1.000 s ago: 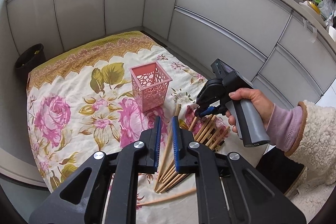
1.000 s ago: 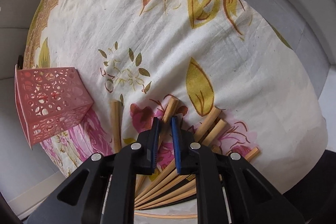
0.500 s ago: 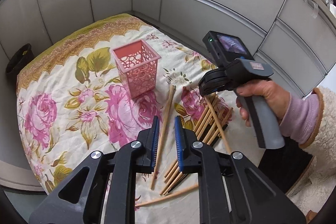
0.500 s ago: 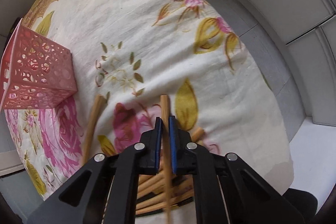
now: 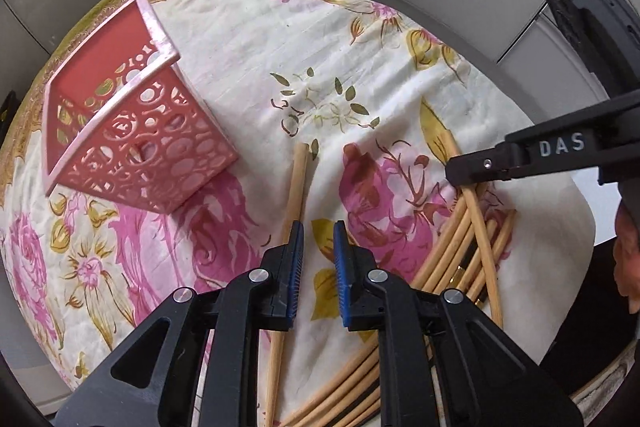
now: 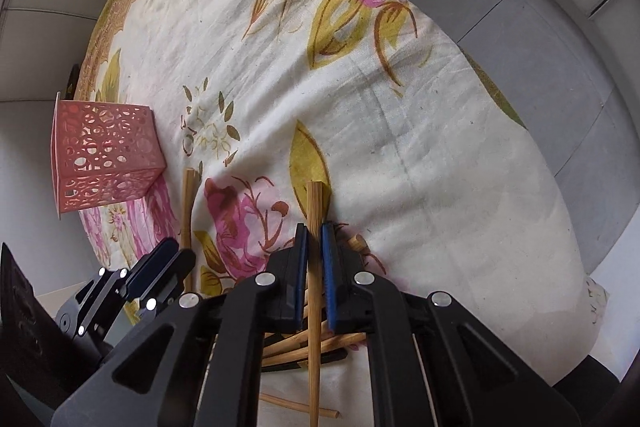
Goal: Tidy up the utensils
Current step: 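Grasp a chopstick with the right tool while the left tool holds its chopstick, then lift both held chopsticks upright and carry them toward the pink basket, then lower both chopsticks into the pink basket and open both tools, then withdraw both open tools from the basket back toward the pile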
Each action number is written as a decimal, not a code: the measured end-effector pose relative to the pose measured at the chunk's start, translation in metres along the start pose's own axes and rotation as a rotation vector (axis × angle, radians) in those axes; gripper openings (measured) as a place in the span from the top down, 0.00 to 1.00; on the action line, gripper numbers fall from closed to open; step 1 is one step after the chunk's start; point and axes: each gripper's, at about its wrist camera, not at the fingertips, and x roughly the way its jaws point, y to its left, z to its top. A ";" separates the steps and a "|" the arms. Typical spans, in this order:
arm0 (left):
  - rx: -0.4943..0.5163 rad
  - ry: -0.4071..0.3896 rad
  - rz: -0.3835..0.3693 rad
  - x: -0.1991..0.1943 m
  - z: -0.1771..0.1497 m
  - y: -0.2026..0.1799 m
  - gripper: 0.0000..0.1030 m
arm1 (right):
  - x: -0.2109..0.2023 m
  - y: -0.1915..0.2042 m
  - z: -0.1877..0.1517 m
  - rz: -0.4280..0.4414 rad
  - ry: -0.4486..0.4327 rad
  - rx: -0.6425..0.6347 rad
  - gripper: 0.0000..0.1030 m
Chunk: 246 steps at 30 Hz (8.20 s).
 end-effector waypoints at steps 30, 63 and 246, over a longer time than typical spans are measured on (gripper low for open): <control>-0.192 -0.430 0.081 -0.125 -0.083 0.001 0.92 | -0.041 0.021 -0.051 0.100 -0.227 -0.123 0.93; -0.513 -0.951 0.314 -0.295 -0.160 -0.064 0.94 | -0.259 0.036 -0.268 0.221 -1.026 -0.554 0.93; 0.070 -0.025 0.085 -0.083 -0.018 -0.055 0.13 | -0.131 -0.101 -0.166 0.180 -0.354 -0.034 0.06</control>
